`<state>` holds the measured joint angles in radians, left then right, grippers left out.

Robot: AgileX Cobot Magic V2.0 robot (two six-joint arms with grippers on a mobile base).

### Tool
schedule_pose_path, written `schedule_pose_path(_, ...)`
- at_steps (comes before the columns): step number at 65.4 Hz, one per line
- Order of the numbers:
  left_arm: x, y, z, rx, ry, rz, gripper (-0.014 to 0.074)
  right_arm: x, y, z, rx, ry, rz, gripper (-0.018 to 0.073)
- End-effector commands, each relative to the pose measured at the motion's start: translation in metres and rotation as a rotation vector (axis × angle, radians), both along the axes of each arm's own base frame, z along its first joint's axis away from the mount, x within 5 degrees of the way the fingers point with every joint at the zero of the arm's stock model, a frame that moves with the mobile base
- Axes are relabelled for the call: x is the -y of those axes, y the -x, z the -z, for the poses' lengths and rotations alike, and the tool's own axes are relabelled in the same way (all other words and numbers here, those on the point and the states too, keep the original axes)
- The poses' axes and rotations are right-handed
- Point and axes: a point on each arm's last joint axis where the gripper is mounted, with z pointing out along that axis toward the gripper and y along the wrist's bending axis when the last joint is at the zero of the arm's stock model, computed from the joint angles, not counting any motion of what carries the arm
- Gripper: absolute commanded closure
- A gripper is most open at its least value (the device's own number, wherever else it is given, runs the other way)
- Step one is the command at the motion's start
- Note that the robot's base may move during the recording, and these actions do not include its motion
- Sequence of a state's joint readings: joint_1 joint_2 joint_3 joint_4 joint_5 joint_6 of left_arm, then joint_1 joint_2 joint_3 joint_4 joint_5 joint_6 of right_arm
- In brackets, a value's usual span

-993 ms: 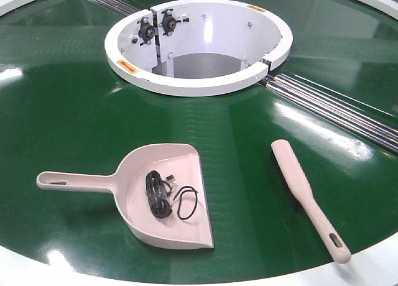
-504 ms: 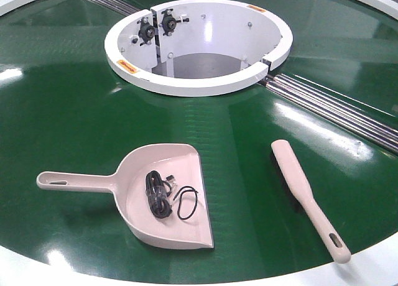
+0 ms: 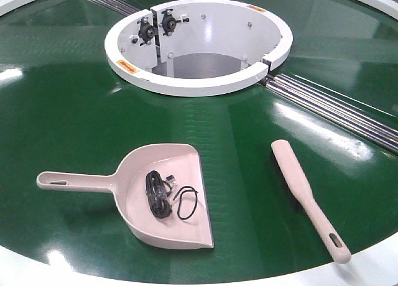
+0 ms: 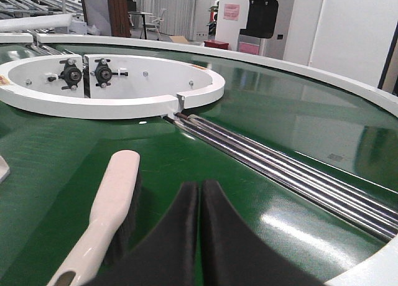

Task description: Clean and inspect green conveyor with broom and dustpan

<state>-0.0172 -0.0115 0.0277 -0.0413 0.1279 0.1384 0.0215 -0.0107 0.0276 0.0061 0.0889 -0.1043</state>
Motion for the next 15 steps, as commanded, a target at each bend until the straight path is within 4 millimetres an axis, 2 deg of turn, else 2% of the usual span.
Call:
schedule_pose_path(1,-0.0003,-0.0005,-0.0012,0.06,0.02,-0.004,0.0603,0.0003,0.0001,-0.001,0.062,0.006,0.006,0.0563)
schedule_pose_path(15,-0.0003,-0.0005,-0.0012,0.06,0.02,-0.004,0.0603,0.0003,0.0001,-0.001,0.062,0.006,0.006,0.0563)
